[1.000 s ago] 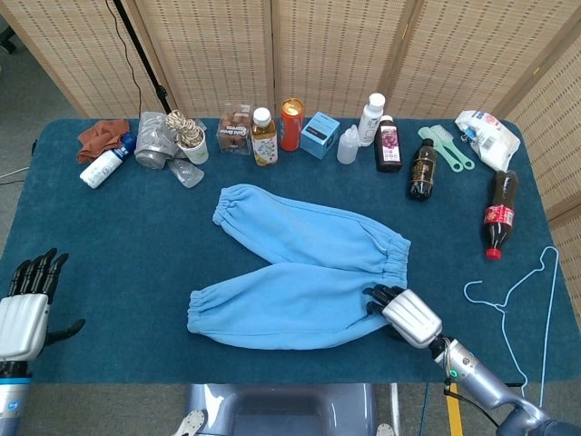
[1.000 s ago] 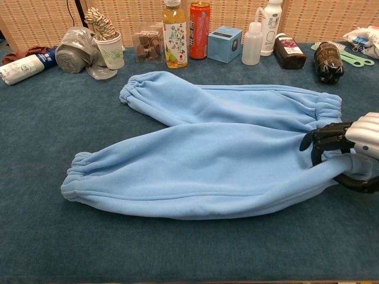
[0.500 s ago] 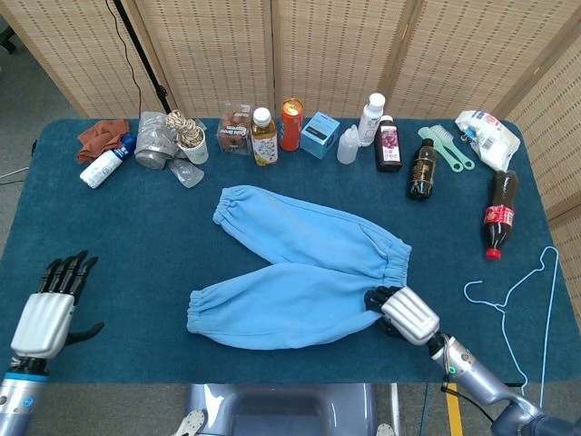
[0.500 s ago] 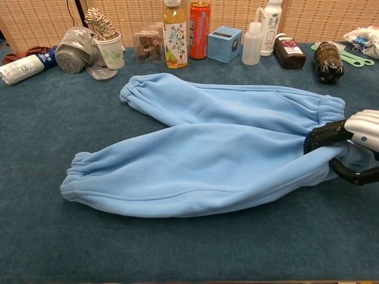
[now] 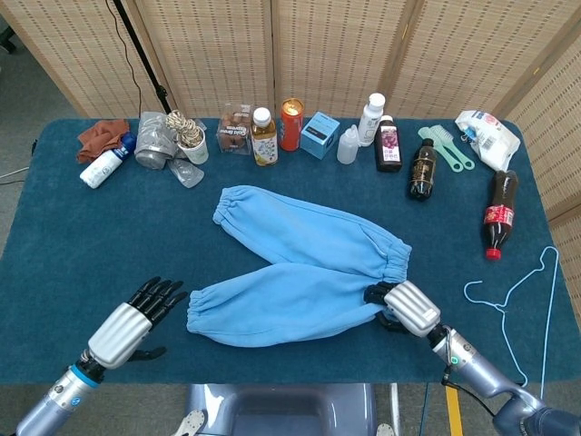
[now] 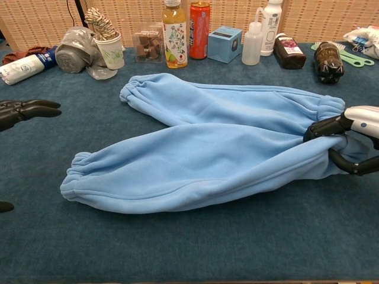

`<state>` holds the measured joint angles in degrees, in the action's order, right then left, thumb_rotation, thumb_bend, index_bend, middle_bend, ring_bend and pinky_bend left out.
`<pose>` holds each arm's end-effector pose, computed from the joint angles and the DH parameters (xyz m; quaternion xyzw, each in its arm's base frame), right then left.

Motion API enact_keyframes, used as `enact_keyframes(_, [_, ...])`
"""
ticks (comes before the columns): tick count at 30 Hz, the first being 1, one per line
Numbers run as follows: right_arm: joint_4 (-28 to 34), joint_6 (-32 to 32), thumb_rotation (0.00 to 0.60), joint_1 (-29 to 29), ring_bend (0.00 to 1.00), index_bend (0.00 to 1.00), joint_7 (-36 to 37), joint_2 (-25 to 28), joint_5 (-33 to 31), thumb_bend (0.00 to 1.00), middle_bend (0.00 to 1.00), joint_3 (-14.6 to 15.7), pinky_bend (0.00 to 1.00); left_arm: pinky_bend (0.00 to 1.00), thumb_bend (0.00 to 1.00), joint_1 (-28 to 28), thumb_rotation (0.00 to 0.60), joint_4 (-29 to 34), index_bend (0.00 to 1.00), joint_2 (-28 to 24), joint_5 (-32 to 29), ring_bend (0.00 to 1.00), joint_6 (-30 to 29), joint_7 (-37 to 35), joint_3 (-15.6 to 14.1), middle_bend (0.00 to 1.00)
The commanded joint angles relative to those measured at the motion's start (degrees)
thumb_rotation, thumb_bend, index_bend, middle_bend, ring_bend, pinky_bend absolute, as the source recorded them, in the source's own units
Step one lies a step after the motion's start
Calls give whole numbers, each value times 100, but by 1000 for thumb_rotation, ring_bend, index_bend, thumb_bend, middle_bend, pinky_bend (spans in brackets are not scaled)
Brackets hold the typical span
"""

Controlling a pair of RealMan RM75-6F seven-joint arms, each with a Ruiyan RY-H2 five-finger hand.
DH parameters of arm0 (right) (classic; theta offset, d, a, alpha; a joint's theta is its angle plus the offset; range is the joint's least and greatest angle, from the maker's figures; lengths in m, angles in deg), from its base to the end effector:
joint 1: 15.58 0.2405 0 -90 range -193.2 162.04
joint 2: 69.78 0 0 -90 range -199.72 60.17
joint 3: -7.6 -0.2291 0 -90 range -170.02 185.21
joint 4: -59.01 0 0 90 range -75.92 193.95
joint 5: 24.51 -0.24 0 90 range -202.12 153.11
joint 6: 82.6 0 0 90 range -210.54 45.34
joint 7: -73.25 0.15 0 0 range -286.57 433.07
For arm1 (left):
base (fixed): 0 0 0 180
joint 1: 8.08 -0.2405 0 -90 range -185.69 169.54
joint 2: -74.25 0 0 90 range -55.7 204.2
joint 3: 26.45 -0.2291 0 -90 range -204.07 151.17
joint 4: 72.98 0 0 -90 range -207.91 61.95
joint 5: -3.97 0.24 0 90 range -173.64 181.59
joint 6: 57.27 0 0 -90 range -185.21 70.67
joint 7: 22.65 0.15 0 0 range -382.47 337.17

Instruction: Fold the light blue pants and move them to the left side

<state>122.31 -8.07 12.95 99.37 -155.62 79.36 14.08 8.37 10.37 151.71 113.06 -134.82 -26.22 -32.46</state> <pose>-0.2494 -0.2602 -0.0151 0.7639 -0.3766 0.4456 0.2759 -0.2288 0.1810 0.0046 -0.7698 -0.3290 -0.4360 0.3303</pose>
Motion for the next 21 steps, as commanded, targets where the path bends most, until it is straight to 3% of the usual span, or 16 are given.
enact_keyframes(1, [54,-26,600,24,405,600,-8,37,-26,778,402,2,602,0,0,98,600,-27,0,154,48,0,146,100,-72,0])
enact_keyframes(14, [249,-98,600,71,405,598,178,123,-154,780,402,22,602,0,0,408,600,1,0,507,-304,0,636,256,30,0])
enact_keyframes(21, [282,-121,600,98,406,598,293,164,-216,780,402,-1,602,0,65,518,600,-220,0,796,-358,0,658,237,104,0])
